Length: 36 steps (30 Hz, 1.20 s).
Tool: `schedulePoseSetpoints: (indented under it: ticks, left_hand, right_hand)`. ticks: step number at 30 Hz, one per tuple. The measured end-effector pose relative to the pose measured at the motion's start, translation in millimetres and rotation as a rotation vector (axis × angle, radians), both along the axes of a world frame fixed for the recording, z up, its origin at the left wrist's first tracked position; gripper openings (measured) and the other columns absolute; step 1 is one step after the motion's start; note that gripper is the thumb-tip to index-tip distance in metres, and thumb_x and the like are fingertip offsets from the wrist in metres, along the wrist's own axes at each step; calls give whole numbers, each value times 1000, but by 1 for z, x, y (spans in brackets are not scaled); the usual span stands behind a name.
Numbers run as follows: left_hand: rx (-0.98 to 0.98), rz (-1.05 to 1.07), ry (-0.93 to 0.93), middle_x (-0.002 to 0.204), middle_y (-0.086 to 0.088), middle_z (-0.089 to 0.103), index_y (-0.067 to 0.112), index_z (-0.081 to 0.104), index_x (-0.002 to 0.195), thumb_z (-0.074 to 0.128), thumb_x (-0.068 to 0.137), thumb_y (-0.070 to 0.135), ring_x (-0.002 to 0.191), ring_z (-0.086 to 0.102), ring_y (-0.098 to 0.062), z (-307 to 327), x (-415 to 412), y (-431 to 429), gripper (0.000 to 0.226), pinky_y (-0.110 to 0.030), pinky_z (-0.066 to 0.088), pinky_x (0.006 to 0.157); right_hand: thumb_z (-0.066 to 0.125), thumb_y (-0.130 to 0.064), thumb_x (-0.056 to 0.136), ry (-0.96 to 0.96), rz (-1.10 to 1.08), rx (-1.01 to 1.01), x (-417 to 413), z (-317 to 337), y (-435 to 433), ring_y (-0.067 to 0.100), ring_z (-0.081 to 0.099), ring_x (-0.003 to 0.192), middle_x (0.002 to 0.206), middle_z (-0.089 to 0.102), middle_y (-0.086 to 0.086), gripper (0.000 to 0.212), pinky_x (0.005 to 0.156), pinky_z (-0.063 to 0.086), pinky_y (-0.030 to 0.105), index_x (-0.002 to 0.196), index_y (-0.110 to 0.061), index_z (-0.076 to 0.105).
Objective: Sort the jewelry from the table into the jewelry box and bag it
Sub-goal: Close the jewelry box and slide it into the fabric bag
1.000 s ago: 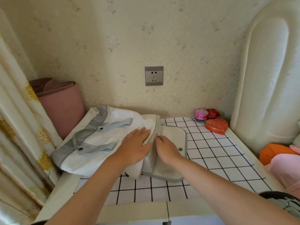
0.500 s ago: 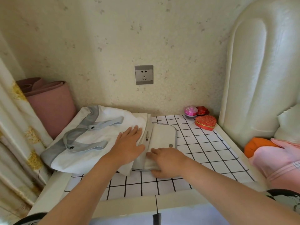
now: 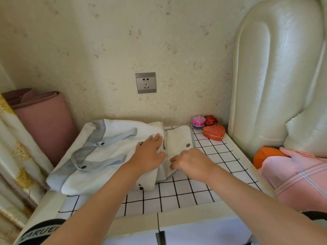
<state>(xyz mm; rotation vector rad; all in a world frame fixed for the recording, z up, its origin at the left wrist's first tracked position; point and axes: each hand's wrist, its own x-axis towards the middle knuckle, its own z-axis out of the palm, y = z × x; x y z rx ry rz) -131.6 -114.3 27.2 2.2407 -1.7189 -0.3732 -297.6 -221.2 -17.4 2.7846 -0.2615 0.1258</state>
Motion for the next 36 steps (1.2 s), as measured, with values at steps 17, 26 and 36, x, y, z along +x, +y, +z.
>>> schedulePoseSetpoints:
  ticks: [17,26,36]
  left_hand:
    - [-109,44,191,159,13,26,25,36,151,35,102,26,148,18,-10,4,-18,3,49,-27,14,120]
    - [-236,130,660,143,19,50,33,52,141,37,101,21,133,44,-2,7,-7,11,44,-27,32,115]
    - [-350,158,809,144,12,51,31,55,138,38,103,17,134,44,-6,23,-3,10,41,-26,32,115]
  right_hand:
    - [52,-40,92,-415,-546,1058,-25,9,-10,8,65,91,99,69,-13,23,88,55,40,102,-30,70]
    - [34,-65,96,-704,-870,1524,41,-5,11,25,54,115,126,59,2,59,96,41,40,136,-23,45]
    - [80,-46,63,-1078,-810,1864,74,10,12,23,66,101,120,66,0,83,95,54,44,138,-33,46]
